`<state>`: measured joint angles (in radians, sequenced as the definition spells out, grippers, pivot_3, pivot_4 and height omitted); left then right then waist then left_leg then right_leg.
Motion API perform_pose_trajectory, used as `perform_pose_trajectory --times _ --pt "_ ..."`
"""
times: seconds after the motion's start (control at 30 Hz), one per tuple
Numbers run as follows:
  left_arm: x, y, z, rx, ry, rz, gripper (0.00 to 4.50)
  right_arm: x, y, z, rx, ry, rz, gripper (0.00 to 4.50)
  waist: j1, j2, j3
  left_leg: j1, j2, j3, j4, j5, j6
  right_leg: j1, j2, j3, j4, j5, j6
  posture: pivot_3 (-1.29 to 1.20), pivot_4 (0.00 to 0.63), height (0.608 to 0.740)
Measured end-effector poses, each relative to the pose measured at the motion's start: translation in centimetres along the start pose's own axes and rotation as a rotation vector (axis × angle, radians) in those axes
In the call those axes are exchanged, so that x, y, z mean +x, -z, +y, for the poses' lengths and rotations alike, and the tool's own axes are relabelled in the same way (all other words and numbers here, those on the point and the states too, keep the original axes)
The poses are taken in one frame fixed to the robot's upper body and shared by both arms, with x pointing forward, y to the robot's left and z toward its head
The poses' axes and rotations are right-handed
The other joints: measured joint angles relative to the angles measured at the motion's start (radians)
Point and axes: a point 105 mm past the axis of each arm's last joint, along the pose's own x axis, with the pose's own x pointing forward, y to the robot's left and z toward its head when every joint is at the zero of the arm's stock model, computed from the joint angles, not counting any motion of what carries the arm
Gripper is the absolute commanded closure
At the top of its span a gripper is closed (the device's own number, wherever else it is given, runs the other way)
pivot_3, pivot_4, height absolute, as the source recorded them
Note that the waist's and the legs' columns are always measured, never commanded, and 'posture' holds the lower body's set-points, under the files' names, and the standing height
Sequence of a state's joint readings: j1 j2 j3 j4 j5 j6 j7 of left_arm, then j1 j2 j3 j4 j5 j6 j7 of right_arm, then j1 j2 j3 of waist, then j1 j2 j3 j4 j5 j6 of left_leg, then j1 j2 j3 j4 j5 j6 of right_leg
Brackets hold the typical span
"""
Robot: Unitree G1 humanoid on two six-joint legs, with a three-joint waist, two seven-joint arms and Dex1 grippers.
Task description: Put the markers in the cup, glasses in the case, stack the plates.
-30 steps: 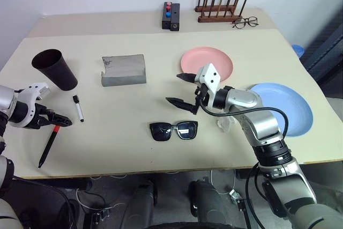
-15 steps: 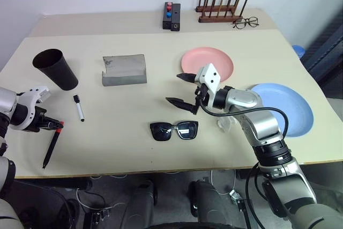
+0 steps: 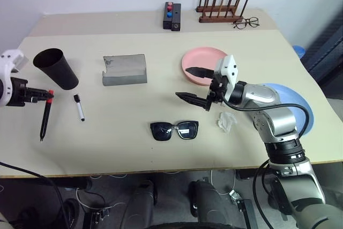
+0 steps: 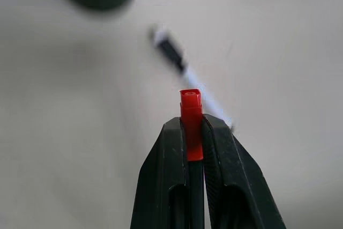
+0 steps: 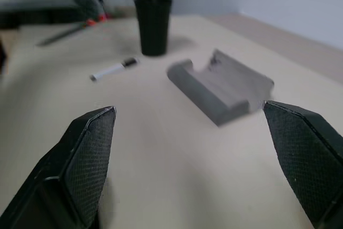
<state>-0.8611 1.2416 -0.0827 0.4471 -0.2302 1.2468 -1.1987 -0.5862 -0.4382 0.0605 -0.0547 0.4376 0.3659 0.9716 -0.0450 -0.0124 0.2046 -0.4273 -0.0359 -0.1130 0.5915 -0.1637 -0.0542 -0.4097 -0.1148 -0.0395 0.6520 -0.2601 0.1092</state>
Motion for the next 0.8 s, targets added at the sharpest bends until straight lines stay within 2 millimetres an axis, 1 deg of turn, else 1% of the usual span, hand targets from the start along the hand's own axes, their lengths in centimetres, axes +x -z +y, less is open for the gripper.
perform_pose_trajectory --times 0.07,0.17,0.27,0.33,0.43,0.5,0.67,0.8 --pt "-0.3 -0.3 -0.6 0.015 0.012 -0.022 4.46 0.0 -0.6 0.2 0.019 -0.020 -0.044 0.00 -0.003 0.000 0.000 0.000 0.000 0.000 0.000 0.000 0.000 0.000 0.000 0.000 0.000 0.000 0.000 0.00 0.150 0.740" --pt "-0.9 -1.3 -0.8 0.038 0.008 -0.097 4.46 0.0 -1.6 0.5 0.036 -0.040 -0.110 0.00 0.000 0.000 0.000 0.000 0.000 0.000 0.000 0.000 0.000 0.000 0.000 0.000 0.001 0.000 0.000 0.00 0.150 0.740" --pt "-1.1 -3.5 -1.3 0.100 0.036 -0.244 4.46 0.4 -2.2 0.3 0.019 -0.029 -0.126 0.00 0.003 0.000 0.000 0.001 0.000 0.000 0.000 0.000 0.000 0.000 0.000 0.000 0.001 0.000 0.000 0.00 0.150 0.740" --pt "-1.2 -5.5 -1.3 0.153 0.032 -0.380 4.46 0.8 -2.5 -0.3 0.010 -0.002 -0.134 0.00 0.006 0.000 0.000 0.001 0.000 0.000 0.001 0.000 -0.001 0.000 0.000 0.000 0.002 0.000 0.000 0.00 0.150 0.740" --pt "-1.9 -8.1 -0.7 0.214 -0.018 -0.564 4.46 0.9 -2.3 -1.0 0.002 0.041 -0.130 0.00 0.005 -0.001 0.000 0.000 0.000 0.000 0.001 0.001 -0.001 0.000 0.000 0.000 0.001 0.003 -0.004 0.00 0.150 0.740" --pt "-2.5 -9.4 -0.3 0.245 -0.058 -0.649 4.46 1.0 -2.1 -1.2 0.003 0.060 -0.126 0.00 0.004 -0.001 0.000 0.000 0.000 0.000 0.001 0.001 -0.001 0.000 0.000 0.000 0.001 0.003 -0.003 0.00 0.150 0.740" --pt "-4.0 -11.6 1.6 0.321 -0.207 -0.809 4.46 1.0 -1.9 -1.7 0.014 0.100 -0.133 0.00 0.001 -0.001 0.000 0.001 0.000 0.001 0.001 0.001 -0.001 0.000 0.000 0.000 0.002 0.003 -0.003 0.00 0.150 0.740" --pt "-5.2 -13.3 1.8 0.318 -0.226 -0.978 4.46 1.2 -2.0 -1.9 0.021 0.120 -0.143 0.00 0.003 -0.001 -0.001 0.000 -0.001 0.001 0.002 0.001 -0.001 0.000 0.000 0.000 0.002 0.003 -0.002 0.00 0.150 0.740"
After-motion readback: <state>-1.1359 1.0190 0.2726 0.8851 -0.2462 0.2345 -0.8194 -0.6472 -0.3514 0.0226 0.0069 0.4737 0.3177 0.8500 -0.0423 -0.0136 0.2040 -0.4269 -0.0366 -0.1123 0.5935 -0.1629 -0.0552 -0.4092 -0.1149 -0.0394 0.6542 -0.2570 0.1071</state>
